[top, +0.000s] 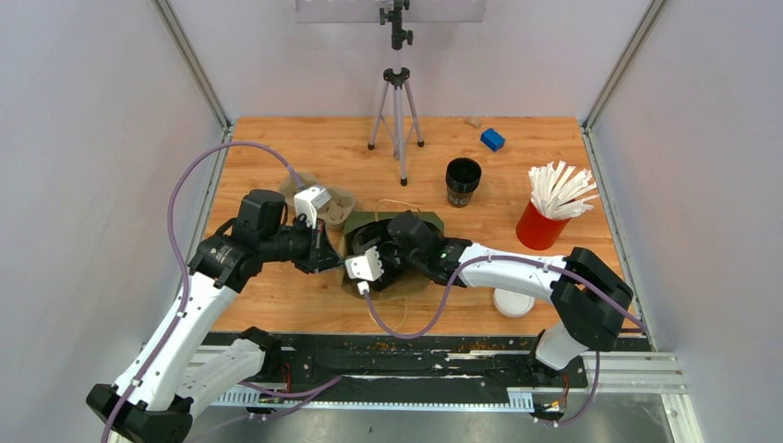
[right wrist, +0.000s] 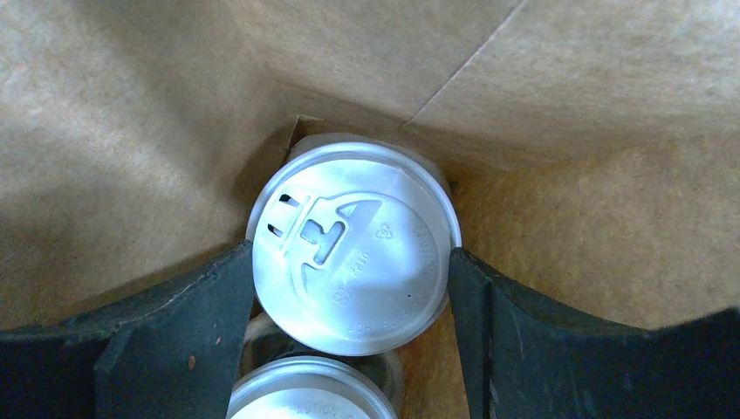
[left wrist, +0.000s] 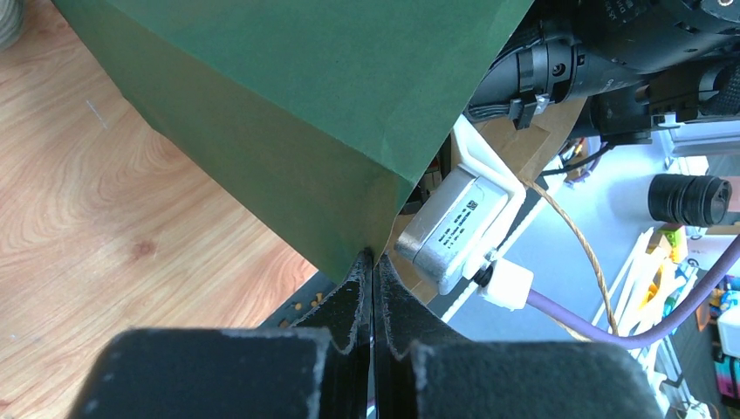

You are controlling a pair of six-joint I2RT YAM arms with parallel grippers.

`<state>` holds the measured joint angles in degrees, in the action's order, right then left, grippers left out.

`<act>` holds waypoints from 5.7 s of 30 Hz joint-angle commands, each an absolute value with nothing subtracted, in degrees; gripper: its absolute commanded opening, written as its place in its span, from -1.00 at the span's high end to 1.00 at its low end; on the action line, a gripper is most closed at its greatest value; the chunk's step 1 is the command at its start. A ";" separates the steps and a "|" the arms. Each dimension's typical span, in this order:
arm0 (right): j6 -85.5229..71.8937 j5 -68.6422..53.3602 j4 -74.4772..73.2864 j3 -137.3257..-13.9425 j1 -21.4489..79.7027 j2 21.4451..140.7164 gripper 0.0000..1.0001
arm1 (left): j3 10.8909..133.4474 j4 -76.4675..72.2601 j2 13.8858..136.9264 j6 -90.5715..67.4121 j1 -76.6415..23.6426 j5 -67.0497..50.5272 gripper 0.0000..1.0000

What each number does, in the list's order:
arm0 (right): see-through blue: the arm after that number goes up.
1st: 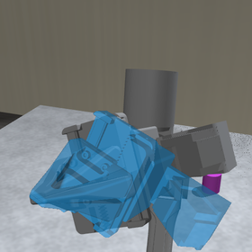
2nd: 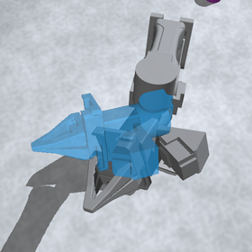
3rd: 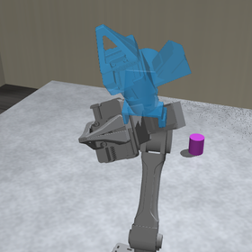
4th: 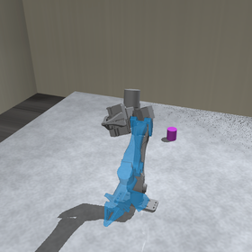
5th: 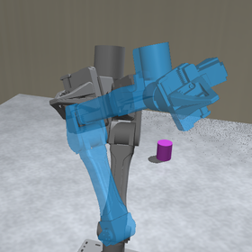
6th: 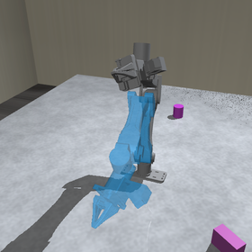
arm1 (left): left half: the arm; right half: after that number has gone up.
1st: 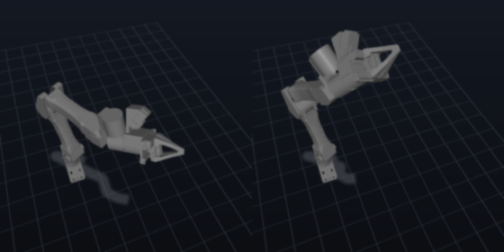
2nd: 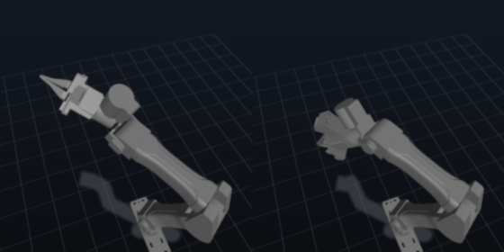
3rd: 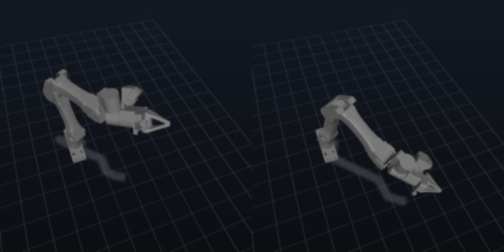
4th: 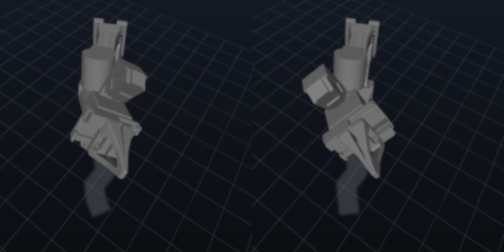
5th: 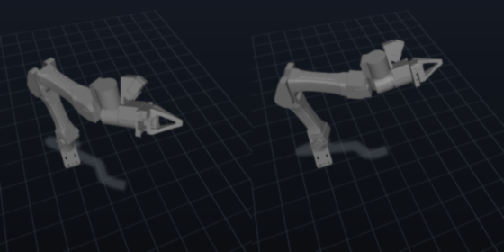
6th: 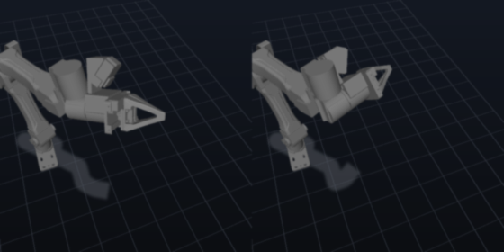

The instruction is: Pack the takeout coffee

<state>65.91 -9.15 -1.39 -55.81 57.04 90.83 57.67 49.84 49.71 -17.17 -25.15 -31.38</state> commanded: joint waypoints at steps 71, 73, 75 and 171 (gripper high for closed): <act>59.01 -15.70 -9.67 -60.46 56.85 84.47 0.22 | 57.66 47.55 49.57 -18.10 -25.40 -33.16 1.00; 58.97 -15.78 -9.54 -60.70 56.87 85.16 0.34 | 57.66 47.55 49.51 -18.17 -25.41 -33.22 1.00; 58.79 -16.05 -9.42 -60.80 56.87 85.80 0.45 | 57.66 47.55 49.53 -18.18 -25.40 -33.22 1.00; 46.88 -12.76 -4.14 -54.20 54.76 83.45 0.74 | 57.21 43.61 49.92 -22.06 -25.45 -35.77 1.00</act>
